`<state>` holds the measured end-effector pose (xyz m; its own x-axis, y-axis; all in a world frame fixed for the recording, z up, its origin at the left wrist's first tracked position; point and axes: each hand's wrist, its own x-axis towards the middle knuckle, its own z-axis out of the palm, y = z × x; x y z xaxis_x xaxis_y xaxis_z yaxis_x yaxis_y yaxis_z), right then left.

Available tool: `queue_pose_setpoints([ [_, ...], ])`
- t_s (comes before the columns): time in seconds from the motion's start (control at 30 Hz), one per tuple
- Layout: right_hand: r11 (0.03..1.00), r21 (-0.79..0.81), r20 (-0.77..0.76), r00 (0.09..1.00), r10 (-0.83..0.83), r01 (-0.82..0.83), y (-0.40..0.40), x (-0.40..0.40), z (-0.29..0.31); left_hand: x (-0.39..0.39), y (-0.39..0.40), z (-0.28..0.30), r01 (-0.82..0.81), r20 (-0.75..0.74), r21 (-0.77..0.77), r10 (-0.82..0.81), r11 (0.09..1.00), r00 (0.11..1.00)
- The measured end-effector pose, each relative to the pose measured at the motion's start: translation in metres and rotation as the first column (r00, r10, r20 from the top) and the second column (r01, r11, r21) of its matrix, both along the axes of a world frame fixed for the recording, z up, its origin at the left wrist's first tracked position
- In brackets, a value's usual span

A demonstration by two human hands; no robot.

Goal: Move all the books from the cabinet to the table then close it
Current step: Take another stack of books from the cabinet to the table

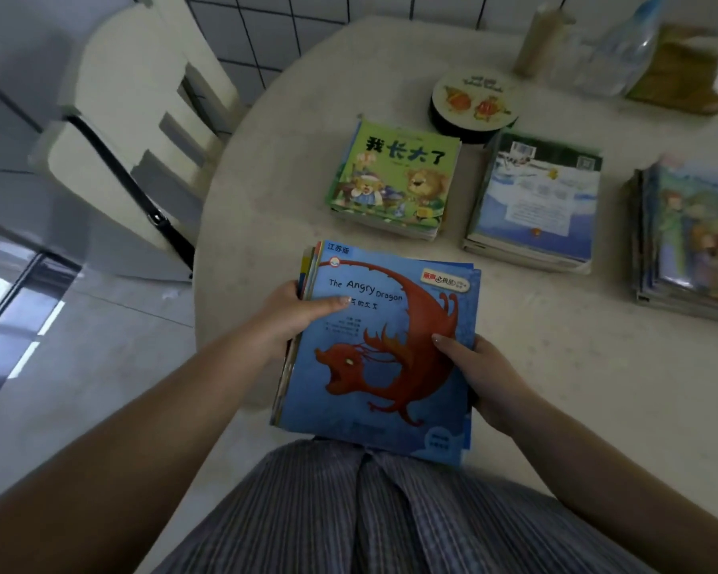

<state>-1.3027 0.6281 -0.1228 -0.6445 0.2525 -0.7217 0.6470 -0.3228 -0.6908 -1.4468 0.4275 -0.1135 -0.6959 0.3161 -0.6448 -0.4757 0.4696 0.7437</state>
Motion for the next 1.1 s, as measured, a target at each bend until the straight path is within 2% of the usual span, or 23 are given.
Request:
queue_pose_setpoints([
  [0.27,0.995,0.098,0.040,0.999,0.031,-0.035,-0.008,-0.029,-0.013,-0.044,0.004,-0.018,0.091,-0.014,0.016,-0.091,0.996,0.996],
  [0.43,0.948,0.263,0.114,0.981,0.155,-0.180,-0.002,-0.041,-0.019,-0.063,0.000,-0.030,0.226,-0.048,-0.064,-0.230,0.972,0.972],
  [0.53,0.845,0.409,0.198,0.938,0.285,-0.344,0.002,-0.046,-0.019,-0.069,-0.003,-0.030,0.331,-0.105,-0.115,-0.343,0.936,0.933],
  [0.63,0.682,0.535,0.362,0.865,0.347,-0.498,0.004,-0.050,-0.023,-0.070,-0.003,-0.032,0.394,-0.168,-0.183,-0.423,0.901,0.890],
  [0.7,0.574,0.579,0.452,0.814,0.366,-0.580,0.006,-0.050,-0.024,-0.071,-0.003,-0.035,0.411,-0.210,-0.279,-0.473,0.868,0.856],
  [0.87,0.293,0.578,0.665,0.648,0.372,-0.762,0.009,-0.056,-0.021,-0.080,-0.002,-0.036,0.471,-0.226,-0.583,-0.689,0.662,0.689],
  [0.97,0.259,0.551,0.707,0.608,0.361,-0.794,0.009,-0.057,-0.021,-0.083,0.000,-0.035,0.519,-0.179,-0.618,-0.748,0.591,0.639],
  [1.1,0.320,0.555,0.676,0.641,0.364,-0.768,0.008,-0.055,-0.024,-0.082,-0.004,-0.037,0.489,-0.155,-0.603,-0.694,0.630,0.704],
])
